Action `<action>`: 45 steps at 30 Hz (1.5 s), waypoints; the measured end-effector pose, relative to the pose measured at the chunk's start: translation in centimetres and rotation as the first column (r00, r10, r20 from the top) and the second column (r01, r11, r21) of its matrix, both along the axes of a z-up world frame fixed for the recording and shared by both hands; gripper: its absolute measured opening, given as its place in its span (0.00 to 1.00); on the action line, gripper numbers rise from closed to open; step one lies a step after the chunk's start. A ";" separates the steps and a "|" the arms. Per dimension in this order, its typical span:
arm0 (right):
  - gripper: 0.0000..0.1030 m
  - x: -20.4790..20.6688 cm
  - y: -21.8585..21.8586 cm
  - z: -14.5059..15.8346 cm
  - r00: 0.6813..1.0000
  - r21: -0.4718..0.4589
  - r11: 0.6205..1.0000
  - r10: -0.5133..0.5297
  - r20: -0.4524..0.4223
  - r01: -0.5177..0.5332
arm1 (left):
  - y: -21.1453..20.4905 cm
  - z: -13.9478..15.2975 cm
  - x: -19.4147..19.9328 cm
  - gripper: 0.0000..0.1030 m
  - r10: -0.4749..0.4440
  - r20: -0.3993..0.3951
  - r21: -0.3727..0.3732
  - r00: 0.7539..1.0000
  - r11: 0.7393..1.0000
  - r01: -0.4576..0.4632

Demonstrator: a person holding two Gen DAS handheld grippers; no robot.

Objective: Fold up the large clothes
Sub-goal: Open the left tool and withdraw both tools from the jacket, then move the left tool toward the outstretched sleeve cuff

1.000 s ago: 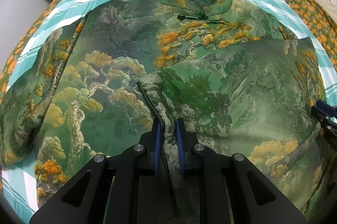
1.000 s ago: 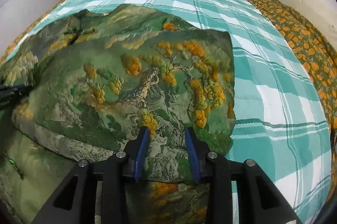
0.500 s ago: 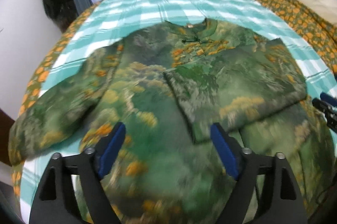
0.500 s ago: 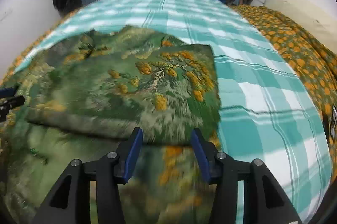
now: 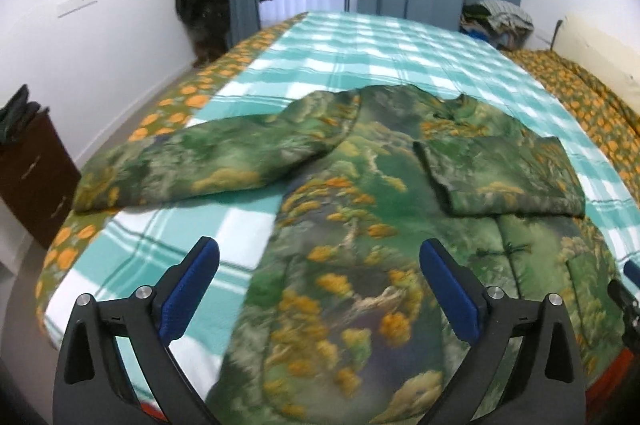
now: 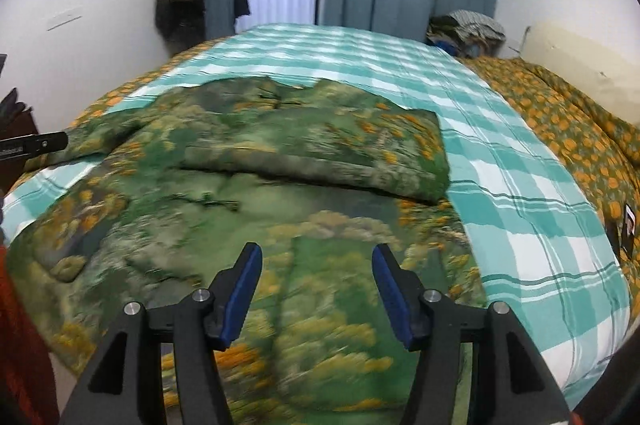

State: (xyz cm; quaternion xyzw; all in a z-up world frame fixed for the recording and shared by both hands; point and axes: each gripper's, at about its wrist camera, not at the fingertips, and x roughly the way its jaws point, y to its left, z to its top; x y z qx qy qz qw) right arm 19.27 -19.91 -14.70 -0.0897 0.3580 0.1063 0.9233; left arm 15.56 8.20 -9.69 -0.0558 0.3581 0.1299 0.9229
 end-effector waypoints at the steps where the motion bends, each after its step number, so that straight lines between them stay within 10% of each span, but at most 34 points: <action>1: 0.57 -0.3 0.2 0.0 1.000 0.002 1.000 0.008 0.002 -0.008 | 0.1 -0.1 -0.4 0.97 -0.004 -0.003 0.001 1.000 1.000 0.004; 25: 0.57 -2.0 2.1 -1.7 0.996 -0.046 0.996 0.074 0.049 -0.072 | 2.1 -1.8 -3.2 0.98 0.012 -0.042 -0.130 0.999 0.991 -0.017; 45: 0.57 -2.1 2.4 -1.9 0.995 -0.048 0.996 0.083 0.053 -0.081 | 6.4 -0.7 -3.0 0.99 0.149 -0.081 -0.037 0.986 0.988 -0.152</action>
